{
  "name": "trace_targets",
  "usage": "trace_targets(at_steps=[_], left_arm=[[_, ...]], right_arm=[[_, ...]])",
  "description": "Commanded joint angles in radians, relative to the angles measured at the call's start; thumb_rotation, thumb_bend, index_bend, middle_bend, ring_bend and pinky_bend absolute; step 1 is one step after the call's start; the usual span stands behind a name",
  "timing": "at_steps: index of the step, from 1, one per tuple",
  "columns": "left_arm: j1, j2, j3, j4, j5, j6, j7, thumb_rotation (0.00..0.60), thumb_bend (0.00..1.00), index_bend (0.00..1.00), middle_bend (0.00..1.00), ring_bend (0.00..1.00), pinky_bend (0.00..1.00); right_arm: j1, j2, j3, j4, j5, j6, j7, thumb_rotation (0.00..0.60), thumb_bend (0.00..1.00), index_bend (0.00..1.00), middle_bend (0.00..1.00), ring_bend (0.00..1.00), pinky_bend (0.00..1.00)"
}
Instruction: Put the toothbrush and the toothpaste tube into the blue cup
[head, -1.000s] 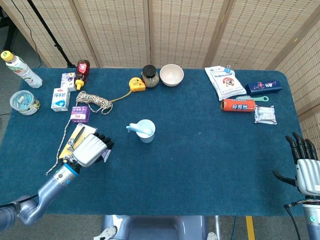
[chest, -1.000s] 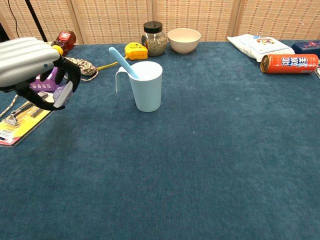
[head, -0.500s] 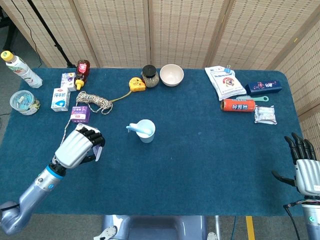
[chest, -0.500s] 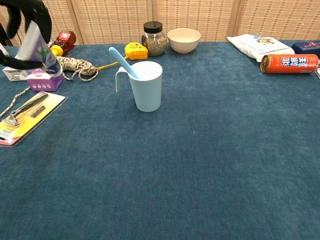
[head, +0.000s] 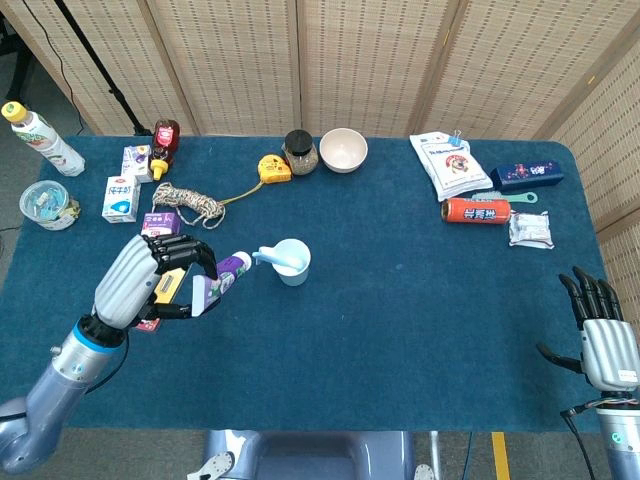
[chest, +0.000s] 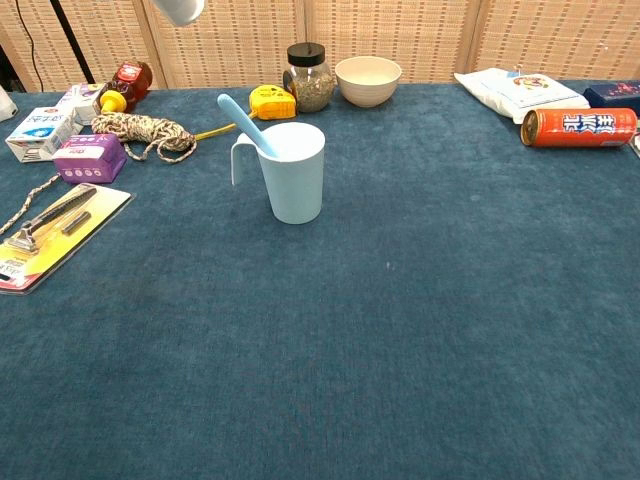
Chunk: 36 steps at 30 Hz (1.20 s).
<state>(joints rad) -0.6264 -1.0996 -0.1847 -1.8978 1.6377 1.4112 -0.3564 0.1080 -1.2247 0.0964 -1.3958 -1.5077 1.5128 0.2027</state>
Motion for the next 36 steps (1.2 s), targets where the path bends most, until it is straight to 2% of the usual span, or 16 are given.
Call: trace_targets(at_steps=[1,8,16,25,31,36], left_arm=[[-0.067,-0.050,-0.063,-0.027,-0.150,-0.110,-0.018,0.600,0.49,0.74,0.57,0.51,0.62],[-0.144,-0.145,-0.113,0.017,-0.347,-0.247,0.039,0.600,0.49,0.74,0.57,0.50,0.62],[-0.205,-0.239,-0.157,0.082,-0.501,-0.321,0.108,0.600,0.49,0.74,0.57,0.50,0.62],[-0.235,-0.298,-0.174,0.149,-0.599,-0.360,0.161,0.600,0.49,0.73,0.57,0.50,0.62],[-0.250,-0.346,-0.176,0.224,-0.624,-0.393,0.152,0.600,0.49,0.73,0.57,0.49,0.62],[-0.284,-0.422,-0.180,0.325,-0.669,-0.435,0.173,0.600,0.49,0.72,0.57,0.49,0.62]], right_arm=[[0.001,-0.001,0.000,0.002,0.002,-0.003,0.000,0.600,0.00,0.01,0.00,0.00,0.00],[0.002,-0.002,0.002,0.010,0.008,-0.011,0.002,0.600,0.00,0.01,0.00,0.00,0.00],[0.005,-0.007,0.000,0.017,0.012,-0.024,-0.002,0.600,0.00,0.01,0.00,0.00,0.00],[0.007,-0.010,0.001,0.020,0.017,-0.030,-0.003,0.600,0.00,0.01,0.00,0.00,0.00],[0.009,-0.013,-0.002,0.024,0.016,-0.038,-0.002,0.600,0.00,0.02,0.00,0.00,0.00],[0.010,-0.017,-0.002,0.026,0.018,-0.042,-0.007,0.600,0.00,0.02,0.00,0.00,0.00]])
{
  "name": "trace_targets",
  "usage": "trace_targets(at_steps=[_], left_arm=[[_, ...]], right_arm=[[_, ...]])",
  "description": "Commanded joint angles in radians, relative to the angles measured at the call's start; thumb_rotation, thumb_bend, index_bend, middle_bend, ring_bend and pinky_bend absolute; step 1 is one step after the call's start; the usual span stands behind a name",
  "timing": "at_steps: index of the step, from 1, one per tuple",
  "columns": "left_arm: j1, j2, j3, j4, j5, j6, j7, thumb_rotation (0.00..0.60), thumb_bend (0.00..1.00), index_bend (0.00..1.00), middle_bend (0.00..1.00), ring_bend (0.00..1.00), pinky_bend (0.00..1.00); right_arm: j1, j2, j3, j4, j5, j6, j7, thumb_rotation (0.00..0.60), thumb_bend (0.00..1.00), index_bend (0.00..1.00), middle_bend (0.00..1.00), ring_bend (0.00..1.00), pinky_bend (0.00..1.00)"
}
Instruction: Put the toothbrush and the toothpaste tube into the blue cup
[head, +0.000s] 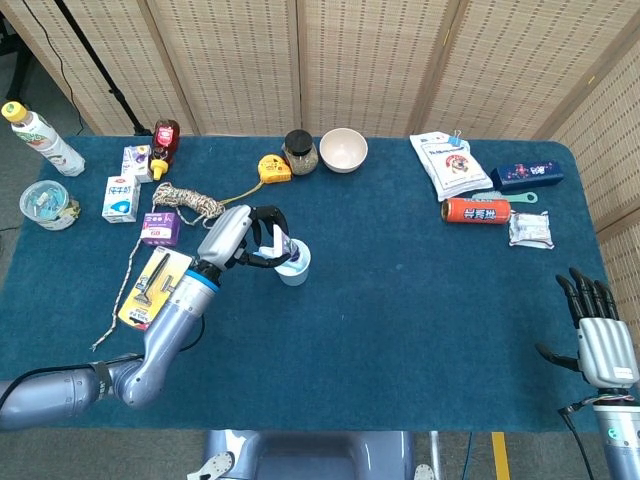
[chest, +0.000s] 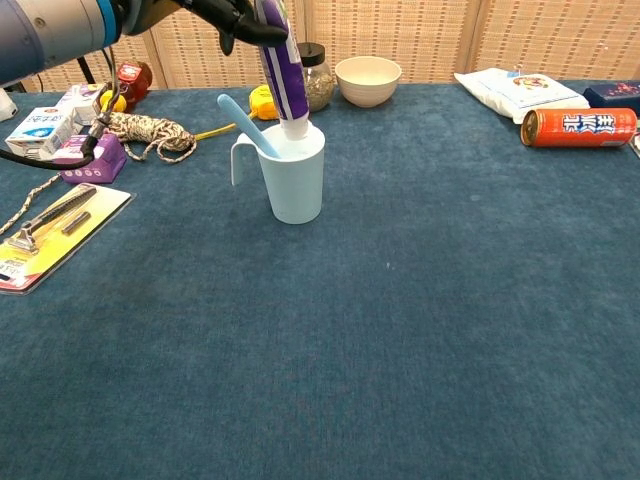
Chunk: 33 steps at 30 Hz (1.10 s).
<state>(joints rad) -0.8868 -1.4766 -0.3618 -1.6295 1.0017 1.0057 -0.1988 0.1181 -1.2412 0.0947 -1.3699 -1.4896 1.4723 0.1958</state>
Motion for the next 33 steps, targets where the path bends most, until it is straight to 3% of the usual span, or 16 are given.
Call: trace_targets(at_steps=[1,11,13,17,28,33], left_arm=[[-0.026,-0.051,-0.004,0.065,-0.038,-0.036,0.018,0.600,0.49,0.72,0.57,0.49,0.62],[-0.049,-0.127,-0.011,0.172,-0.049,-0.083,0.006,0.600,0.49,0.71,0.55,0.46,0.62],[-0.049,-0.137,-0.009,0.188,-0.041,-0.085,0.006,0.600,0.49,0.70,0.51,0.43,0.61],[-0.049,-0.148,-0.008,0.208,-0.030,-0.081,0.017,0.600,0.49,0.60,0.39,0.31,0.49],[-0.042,-0.165,-0.003,0.227,-0.035,-0.092,0.048,0.600,0.49,0.55,0.28,0.19,0.40],[-0.037,-0.168,0.001,0.235,-0.038,-0.100,0.061,0.600,0.49,0.47,0.19,0.10,0.34]], right_arm=[[0.000,0.000,0.000,0.001,0.000,-0.002,0.000,0.600,0.00,0.02,0.00,0.00,0.00],[0.004,-0.006,0.001,0.010,0.008,-0.014,-0.002,0.600,0.00,0.02,0.00,0.00,0.00],[0.005,-0.007,0.001,0.013,0.011,-0.018,-0.001,0.600,0.00,0.02,0.00,0.00,0.00],[0.007,-0.010,0.001,0.017,0.012,-0.023,0.000,0.600,0.00,0.02,0.00,0.00,0.00],[0.007,-0.009,-0.001,0.014,0.010,-0.023,0.002,0.600,0.00,0.02,0.00,0.00,0.00],[0.007,-0.008,-0.001,0.013,0.009,-0.023,0.004,0.600,0.00,0.02,0.00,0.00,0.00]])
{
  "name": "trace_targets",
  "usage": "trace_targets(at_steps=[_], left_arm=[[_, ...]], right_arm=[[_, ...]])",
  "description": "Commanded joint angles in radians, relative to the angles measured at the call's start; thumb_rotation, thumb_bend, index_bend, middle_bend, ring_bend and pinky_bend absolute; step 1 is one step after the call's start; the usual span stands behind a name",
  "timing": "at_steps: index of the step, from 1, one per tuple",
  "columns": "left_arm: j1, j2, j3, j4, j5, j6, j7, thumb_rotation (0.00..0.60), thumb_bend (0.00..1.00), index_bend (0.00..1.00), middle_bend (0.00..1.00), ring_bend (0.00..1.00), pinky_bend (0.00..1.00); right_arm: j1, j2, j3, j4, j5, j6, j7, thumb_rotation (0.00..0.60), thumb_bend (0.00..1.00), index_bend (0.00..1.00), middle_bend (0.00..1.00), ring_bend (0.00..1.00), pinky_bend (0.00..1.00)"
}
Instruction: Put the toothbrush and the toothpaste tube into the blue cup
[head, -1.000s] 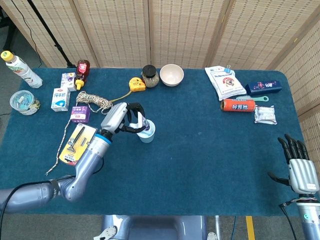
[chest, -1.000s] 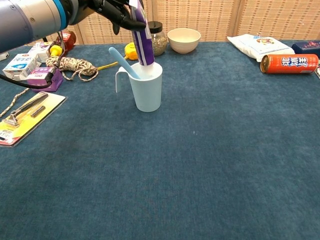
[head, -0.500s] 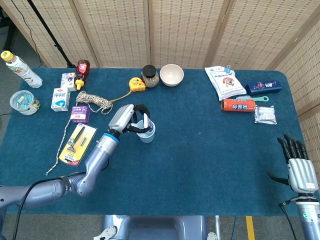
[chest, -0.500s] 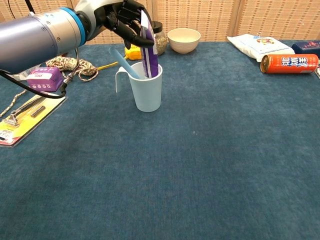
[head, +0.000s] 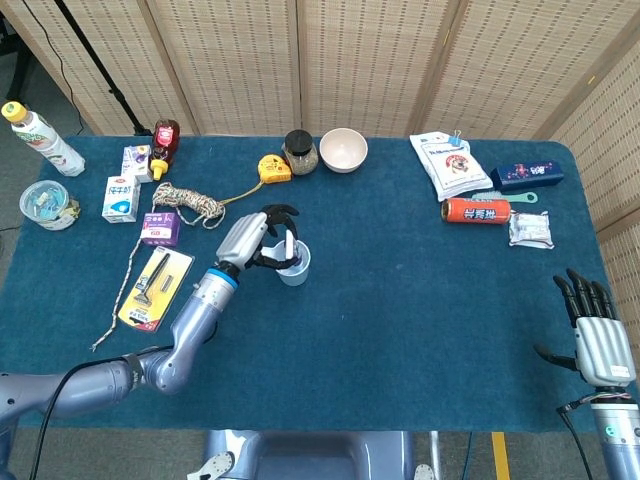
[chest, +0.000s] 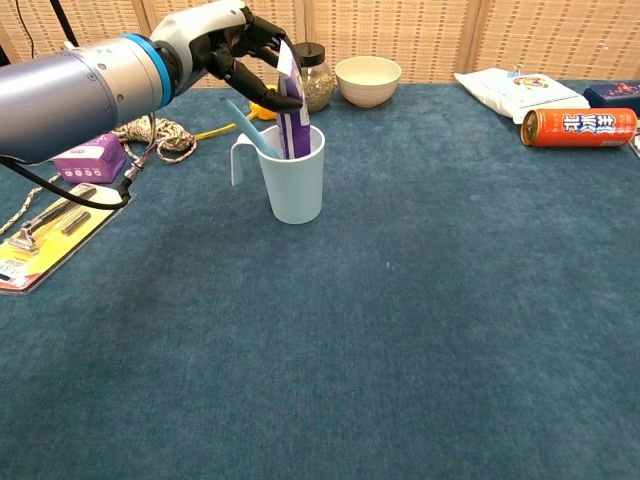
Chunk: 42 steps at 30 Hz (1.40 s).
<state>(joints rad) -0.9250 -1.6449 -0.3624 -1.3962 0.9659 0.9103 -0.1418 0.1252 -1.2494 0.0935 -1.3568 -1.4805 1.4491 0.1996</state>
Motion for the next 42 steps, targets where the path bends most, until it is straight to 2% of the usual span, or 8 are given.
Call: trace_targets(at_steps=[1,5,9,18,24,31,37,42], left_arm=[[0.001,0.002,0.004,0.002,-0.008,-0.015,0.008,0.600,0.49,0.45,0.16,0.08,0.33],[0.003,0.007,0.003,0.000,-0.016,-0.028,0.010,0.600,0.49,0.35,0.08,0.02,0.22],[0.004,0.012,0.004,-0.005,-0.019,-0.039,0.011,0.600,0.49,0.24,0.01,0.00,0.19],[0.042,0.087,0.002,-0.084,0.046,-0.048,-0.047,0.600,0.48,0.02,0.00,0.00,0.10],[0.056,0.133,-0.002,-0.128,0.053,-0.060,-0.063,0.600,0.47,0.00,0.00,0.00,0.06],[0.116,0.237,-0.021,-0.255,0.129,0.007,-0.107,0.600,0.45,0.00,0.00,0.00,0.00],[0.221,0.428,0.041,-0.398,0.222,0.101,0.009,0.600,0.32,0.00,0.00,0.00,0.00],[0.380,0.588,0.163,-0.513,0.304,0.261,0.179,0.600,0.17,0.00,0.00,0.00,0.00]], right_arm=[[0.000,0.000,0.000,-0.001,0.000,0.000,0.001,0.600,0.00,0.02,0.00,0.00,0.00],[0.000,0.001,0.000,-0.001,-0.001,0.001,0.001,0.600,0.00,0.02,0.00,0.00,0.00],[-0.001,0.001,0.000,-0.002,-0.001,0.002,0.002,0.600,0.00,0.02,0.00,0.00,0.00],[-0.003,0.002,0.001,-0.006,-0.002,0.008,-0.001,0.600,0.00,0.02,0.00,0.00,0.00],[-0.003,0.003,-0.001,-0.010,-0.005,0.010,-0.002,0.600,0.00,0.02,0.00,0.00,0.00],[-0.007,0.008,-0.001,-0.019,-0.010,0.019,0.001,0.600,0.00,0.03,0.00,0.00,0.00],[-0.010,0.015,0.000,-0.022,-0.014,0.030,0.003,0.600,0.00,0.02,0.00,0.00,0.00],[-0.014,0.019,0.002,-0.018,-0.021,0.048,-0.017,0.600,0.00,0.00,0.00,0.00,0.00]])
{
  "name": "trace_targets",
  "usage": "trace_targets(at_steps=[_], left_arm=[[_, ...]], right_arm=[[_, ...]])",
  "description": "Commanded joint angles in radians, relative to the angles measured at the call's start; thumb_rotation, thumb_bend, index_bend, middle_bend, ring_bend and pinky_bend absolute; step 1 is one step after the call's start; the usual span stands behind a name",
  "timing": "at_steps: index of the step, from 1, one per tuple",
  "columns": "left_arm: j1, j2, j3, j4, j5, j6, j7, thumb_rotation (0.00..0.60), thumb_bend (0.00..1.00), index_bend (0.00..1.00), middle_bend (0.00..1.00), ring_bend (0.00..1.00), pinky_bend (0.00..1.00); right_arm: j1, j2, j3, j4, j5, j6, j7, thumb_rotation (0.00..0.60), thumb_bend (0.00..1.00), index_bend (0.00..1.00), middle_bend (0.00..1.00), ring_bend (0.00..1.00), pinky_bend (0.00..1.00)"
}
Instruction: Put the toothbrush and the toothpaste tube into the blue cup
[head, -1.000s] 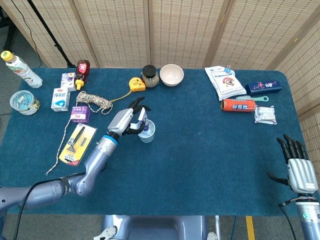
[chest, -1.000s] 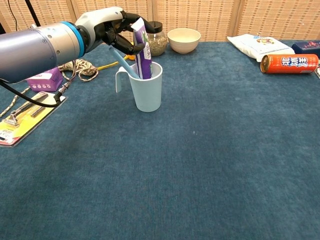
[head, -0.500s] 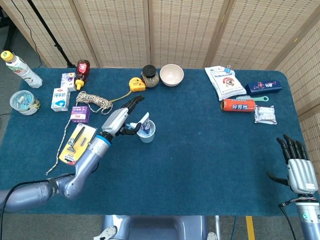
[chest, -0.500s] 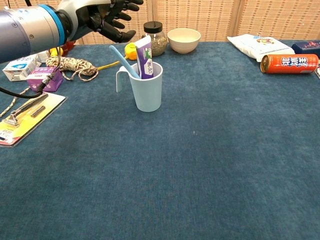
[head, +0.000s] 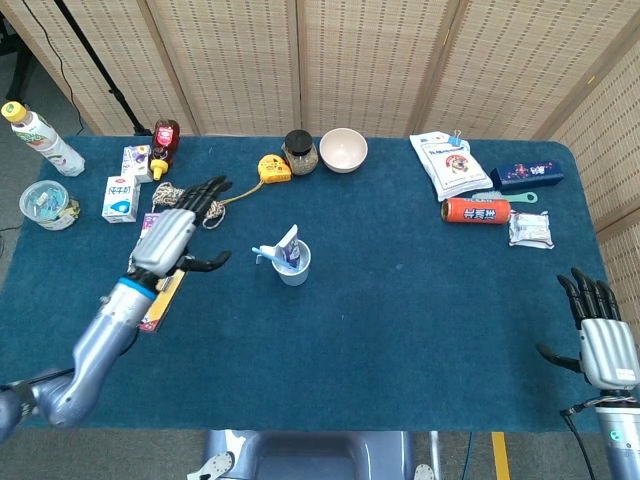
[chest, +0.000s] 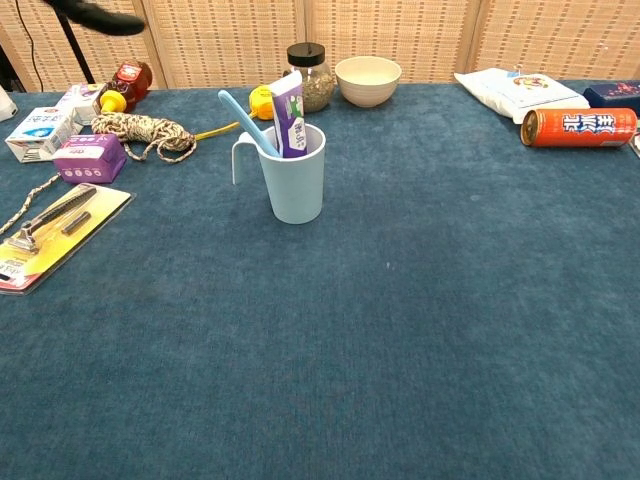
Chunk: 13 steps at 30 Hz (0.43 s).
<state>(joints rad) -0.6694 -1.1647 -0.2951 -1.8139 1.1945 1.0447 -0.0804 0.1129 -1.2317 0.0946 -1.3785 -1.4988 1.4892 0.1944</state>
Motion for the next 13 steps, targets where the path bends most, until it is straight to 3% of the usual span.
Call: trace_targets(at_steps=[1,8,13], left_arm=[[0.172,0.128,0.130,-0.102,0.108,0.179,0.138,0.600,0.16,0.00,0.00,0.00,0.00],[0.396,0.124,0.307,0.053,0.241,0.378,0.095,0.600,0.14,0.00,0.00,0.00,0.00],[0.518,0.057,0.353,0.220,0.262,0.494,-0.058,0.600,0.14,0.00,0.00,0.00,0.00]], right_arm=[[-0.003,0.001,0.002,0.008,-0.006,0.015,-0.029,0.600,0.00,0.00,0.00,0.00,0.00],[-0.010,0.012,-0.008,0.006,-0.018,0.031,-0.168,0.600,0.00,0.00,0.00,0.00,0.00],[-0.014,0.031,-0.027,-0.042,-0.050,0.039,-0.196,0.600,0.00,0.00,0.00,0.00,0.00]])
